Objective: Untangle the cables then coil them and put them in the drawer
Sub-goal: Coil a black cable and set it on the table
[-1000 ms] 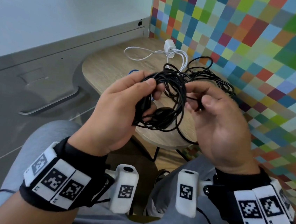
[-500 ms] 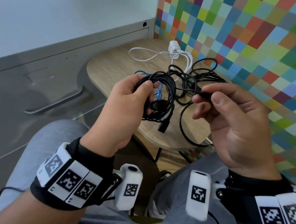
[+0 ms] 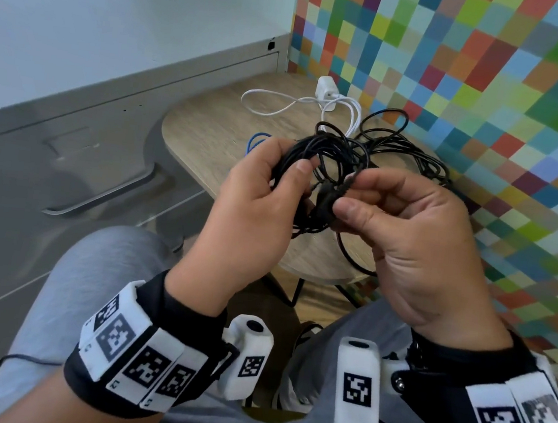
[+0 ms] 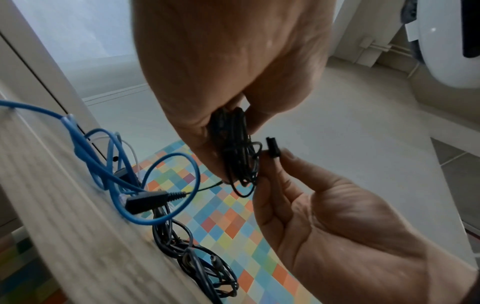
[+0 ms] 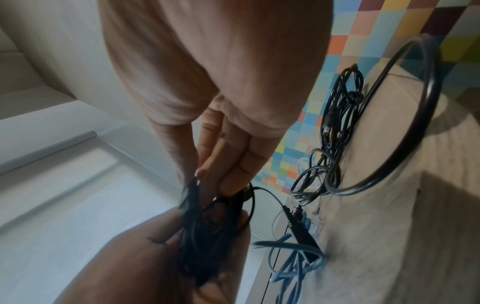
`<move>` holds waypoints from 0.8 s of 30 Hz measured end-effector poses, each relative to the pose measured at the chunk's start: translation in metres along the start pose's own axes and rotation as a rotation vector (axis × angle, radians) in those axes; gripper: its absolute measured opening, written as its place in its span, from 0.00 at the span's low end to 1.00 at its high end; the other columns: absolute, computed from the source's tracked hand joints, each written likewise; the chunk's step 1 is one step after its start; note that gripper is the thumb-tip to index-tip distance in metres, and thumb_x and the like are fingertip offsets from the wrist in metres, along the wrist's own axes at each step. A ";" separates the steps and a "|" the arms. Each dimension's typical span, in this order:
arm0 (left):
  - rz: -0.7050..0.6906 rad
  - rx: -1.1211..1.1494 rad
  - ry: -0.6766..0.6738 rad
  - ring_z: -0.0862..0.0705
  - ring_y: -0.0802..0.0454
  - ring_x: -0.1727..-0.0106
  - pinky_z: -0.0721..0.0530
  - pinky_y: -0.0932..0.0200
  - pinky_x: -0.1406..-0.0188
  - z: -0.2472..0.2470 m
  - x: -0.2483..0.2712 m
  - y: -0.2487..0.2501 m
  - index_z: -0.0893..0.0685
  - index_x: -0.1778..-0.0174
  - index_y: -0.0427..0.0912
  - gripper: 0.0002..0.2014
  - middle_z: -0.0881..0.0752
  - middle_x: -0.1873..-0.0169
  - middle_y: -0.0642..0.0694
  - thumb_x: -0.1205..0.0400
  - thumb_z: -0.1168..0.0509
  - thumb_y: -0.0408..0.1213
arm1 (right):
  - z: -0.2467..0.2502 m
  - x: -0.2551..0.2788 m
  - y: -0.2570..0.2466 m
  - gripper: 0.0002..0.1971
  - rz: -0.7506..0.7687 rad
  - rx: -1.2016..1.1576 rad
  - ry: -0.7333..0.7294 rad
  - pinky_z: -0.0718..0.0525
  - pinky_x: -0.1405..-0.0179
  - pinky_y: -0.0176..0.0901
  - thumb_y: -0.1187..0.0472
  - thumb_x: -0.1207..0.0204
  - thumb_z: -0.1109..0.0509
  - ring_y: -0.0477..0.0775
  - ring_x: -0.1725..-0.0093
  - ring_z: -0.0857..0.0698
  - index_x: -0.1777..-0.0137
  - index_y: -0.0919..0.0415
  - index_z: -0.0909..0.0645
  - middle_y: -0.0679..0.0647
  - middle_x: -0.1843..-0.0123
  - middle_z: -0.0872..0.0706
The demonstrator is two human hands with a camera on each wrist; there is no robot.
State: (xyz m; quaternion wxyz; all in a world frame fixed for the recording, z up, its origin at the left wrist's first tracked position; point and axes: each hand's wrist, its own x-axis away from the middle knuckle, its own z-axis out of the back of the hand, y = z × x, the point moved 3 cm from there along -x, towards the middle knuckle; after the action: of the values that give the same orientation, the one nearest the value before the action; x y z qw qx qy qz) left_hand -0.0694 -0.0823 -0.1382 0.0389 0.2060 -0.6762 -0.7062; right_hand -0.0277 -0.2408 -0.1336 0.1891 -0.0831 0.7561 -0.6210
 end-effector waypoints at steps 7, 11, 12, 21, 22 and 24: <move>0.061 0.085 -0.143 0.12 0.44 0.60 0.10 0.48 0.61 -0.011 0.008 0.002 0.14 0.45 0.45 0.09 0.18 0.41 0.29 0.14 0.38 0.42 | 0.007 -0.001 0.004 0.12 0.122 0.249 0.211 0.16 0.60 0.47 0.60 0.33 0.13 0.49 0.62 0.18 0.58 0.49 0.14 0.48 0.63 0.16; 0.051 0.088 -0.156 0.12 0.44 0.61 0.10 0.50 0.62 -0.012 0.009 0.004 0.14 0.44 0.42 0.09 0.19 0.41 0.28 0.13 0.39 0.39 | 0.002 -0.003 0.009 0.19 0.069 0.031 0.165 0.12 0.46 0.49 0.62 0.35 0.15 0.54 0.48 0.10 0.49 0.53 0.21 0.56 0.49 0.10; 0.040 0.071 -0.158 0.11 0.42 0.59 0.09 0.48 0.60 -0.012 0.009 0.004 0.14 0.44 0.42 0.09 0.19 0.42 0.28 0.14 0.38 0.39 | 0.000 -0.003 0.010 0.19 0.036 -0.027 0.137 0.11 0.47 0.49 0.65 0.33 0.17 0.55 0.49 0.09 0.47 0.55 0.22 0.58 0.47 0.09; 0.061 0.125 -0.142 0.13 0.50 0.67 0.11 0.55 0.65 -0.011 0.010 0.004 0.16 0.48 0.40 0.08 0.13 0.47 0.40 0.09 0.40 0.30 | 0.000 0.000 0.004 0.11 0.073 0.202 0.088 0.10 0.67 0.53 0.58 0.25 0.19 0.55 0.66 0.09 0.53 0.66 0.13 0.59 0.62 0.07; 0.077 0.169 -0.145 0.14 0.51 0.67 0.12 0.57 0.67 -0.010 0.009 0.003 0.16 0.49 0.41 0.08 0.12 0.51 0.45 0.09 0.40 0.29 | 0.001 0.000 0.004 0.14 0.077 0.209 0.083 0.10 0.67 0.54 0.55 0.27 0.18 0.56 0.66 0.10 0.55 0.67 0.13 0.61 0.63 0.08; 0.106 0.249 -0.152 0.14 0.54 0.66 0.13 0.59 0.68 -0.009 0.008 0.004 0.15 0.50 0.41 0.09 0.11 0.55 0.49 0.09 0.40 0.31 | 0.003 0.000 0.004 0.21 0.069 0.184 0.075 0.13 0.67 0.51 0.52 0.30 0.18 0.57 0.66 0.14 0.56 0.73 0.16 0.71 0.62 0.13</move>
State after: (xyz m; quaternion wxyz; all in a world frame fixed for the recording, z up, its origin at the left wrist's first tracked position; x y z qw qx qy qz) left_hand -0.0746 -0.0938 -0.1367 -0.0010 0.1195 -0.7695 -0.6274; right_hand -0.0258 -0.2423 -0.1380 0.1890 -0.0159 0.7049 -0.6835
